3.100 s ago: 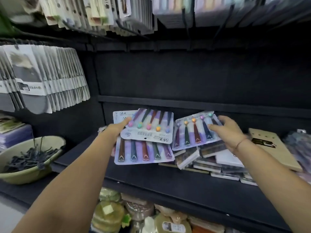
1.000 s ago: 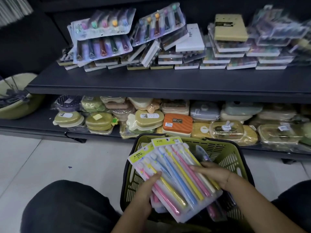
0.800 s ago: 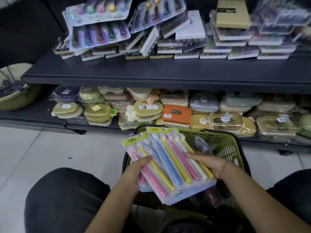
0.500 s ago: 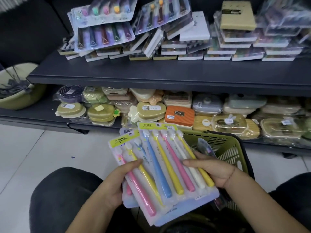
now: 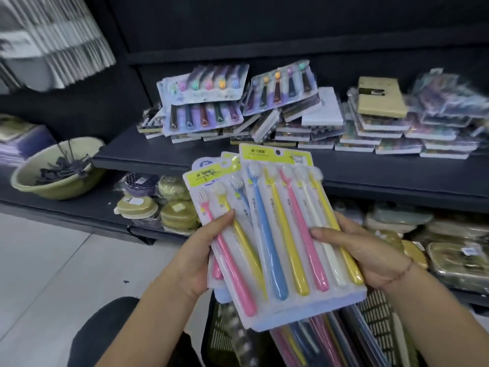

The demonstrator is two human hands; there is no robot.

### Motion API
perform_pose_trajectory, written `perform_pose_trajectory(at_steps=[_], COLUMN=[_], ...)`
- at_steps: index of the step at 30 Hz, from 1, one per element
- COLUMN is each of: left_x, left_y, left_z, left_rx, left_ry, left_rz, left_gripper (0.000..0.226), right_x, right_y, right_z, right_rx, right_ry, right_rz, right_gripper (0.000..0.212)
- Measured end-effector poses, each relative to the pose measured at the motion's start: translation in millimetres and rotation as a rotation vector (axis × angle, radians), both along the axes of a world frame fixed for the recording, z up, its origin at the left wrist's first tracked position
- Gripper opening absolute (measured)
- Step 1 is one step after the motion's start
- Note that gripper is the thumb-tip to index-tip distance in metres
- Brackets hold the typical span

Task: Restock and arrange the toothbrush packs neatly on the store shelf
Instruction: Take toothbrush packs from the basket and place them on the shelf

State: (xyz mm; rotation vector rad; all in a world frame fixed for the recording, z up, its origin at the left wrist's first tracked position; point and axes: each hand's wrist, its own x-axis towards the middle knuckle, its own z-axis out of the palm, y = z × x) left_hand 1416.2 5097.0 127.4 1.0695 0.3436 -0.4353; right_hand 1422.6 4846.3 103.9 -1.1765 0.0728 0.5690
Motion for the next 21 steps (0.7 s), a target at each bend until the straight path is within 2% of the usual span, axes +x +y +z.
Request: perform_pose_trajectory(at_steps=[3, 4, 7, 8, 10, 12, 16, 18, 20, 21], left_x=[26.0, 35.2, 69.6, 83.6, 109.2, 129.0, 145.4, 141.4, 136.8, 136.3], left_y=[-8.5, -12.0, -19.8, -22.2, -29.5, -38.7, -43.8, -41.5, -40.5, -40.9], left_z=[21.6, 31.3, 67.7, 80.7, 110.0, 139.4, 164.3, 154.2, 138.2, 132.0], left_rx=[0.047, 0.028, 0.044, 0.049, 0.1, 0.129, 0.079, 0.076, 0.042, 0.025], left_ry=[-0.033, -0.056, -0.149, -0.176, -0.207, -0.201, -0.202, -0.165, -0.132, -0.124], left_rz=[-0.038, -0.048, -0.138, -0.163, -0.186, -0.213, -0.306, -0.348, -0.452, -0.489], left_gripper=[0.035, 0.037, 0.048, 0.049, 0.031, 0.023, 0.035, 0.043, 0.068, 0.078], right_x=[14.2, 19.3, 43.1, 52.1, 73.3, 90.2, 95.9, 86.6, 75.3, 72.4], right_y=[-10.1, -13.0, -24.0, -26.1, -31.2, -35.2, -47.9, -54.8, -61.1, -63.1], right_z=[18.1, 27.7, 58.8, 72.0, 97.9, 122.5, 146.3, 142.1, 131.2, 126.4], right_rx=[-0.004, -0.016, -0.025, -0.03, -0.027, -0.044, -0.041, -0.067, -0.05, -0.037], right_ry=[-0.025, -0.026, -0.035, -0.044, -0.083, -0.118, -0.108, -0.067, -0.008, 0.015], right_rz=[-0.067, -0.093, -0.189, -0.222, -0.298, -0.363, -0.347, -0.311, -0.285, -0.261], right_gripper=[0.103, 0.096, 0.052, 0.045, 0.038, 0.042, 0.072, 0.064, 0.046, 0.046])
